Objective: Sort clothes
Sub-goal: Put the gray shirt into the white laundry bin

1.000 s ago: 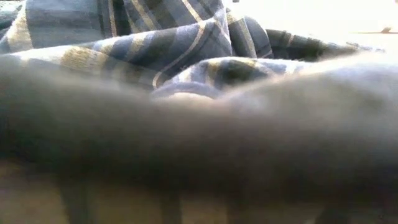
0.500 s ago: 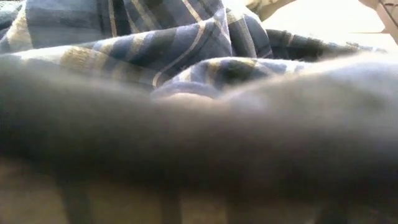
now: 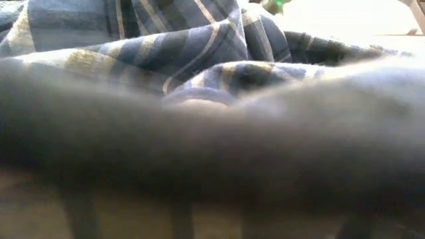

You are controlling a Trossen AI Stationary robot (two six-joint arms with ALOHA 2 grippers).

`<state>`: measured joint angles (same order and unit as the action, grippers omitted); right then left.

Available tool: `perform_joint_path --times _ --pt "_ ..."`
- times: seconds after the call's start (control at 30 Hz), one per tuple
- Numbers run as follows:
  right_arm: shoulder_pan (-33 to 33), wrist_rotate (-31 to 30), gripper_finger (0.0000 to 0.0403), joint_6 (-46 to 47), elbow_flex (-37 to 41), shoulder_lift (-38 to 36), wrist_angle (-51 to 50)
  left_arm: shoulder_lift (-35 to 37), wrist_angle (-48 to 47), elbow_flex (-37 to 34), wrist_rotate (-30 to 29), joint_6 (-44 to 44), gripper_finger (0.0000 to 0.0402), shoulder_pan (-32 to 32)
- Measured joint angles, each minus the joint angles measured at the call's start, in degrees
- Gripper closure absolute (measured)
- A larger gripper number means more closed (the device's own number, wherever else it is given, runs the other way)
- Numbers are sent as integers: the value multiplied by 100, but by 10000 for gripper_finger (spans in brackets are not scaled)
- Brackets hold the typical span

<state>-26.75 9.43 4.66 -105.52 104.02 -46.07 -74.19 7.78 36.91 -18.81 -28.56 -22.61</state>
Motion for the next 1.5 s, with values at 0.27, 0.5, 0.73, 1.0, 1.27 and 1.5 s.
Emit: perform_joint_path --times 0.27,0.5,0.73,1.0,1.27,1.5 --pt "343 525 202 -234 40 19 318 0 6 -1 0 0 271 0" --pt "468 536 213 -472 127 698 230 2 10 -1 0 -2 271 0" --pt "316 744 223 -165 92 1310 261 2 3 -1 0 49 271 0" --pt "152 837 227 315 101 1537 435 2 4 -1 -1 111 271 0" --pt "17 691 230 1064 40 1440 1281 2 10 -1 -1 109 270 0" --pt "168 -29 234 267 252 1491 1105 2 3 -1 -2 110 270 0"
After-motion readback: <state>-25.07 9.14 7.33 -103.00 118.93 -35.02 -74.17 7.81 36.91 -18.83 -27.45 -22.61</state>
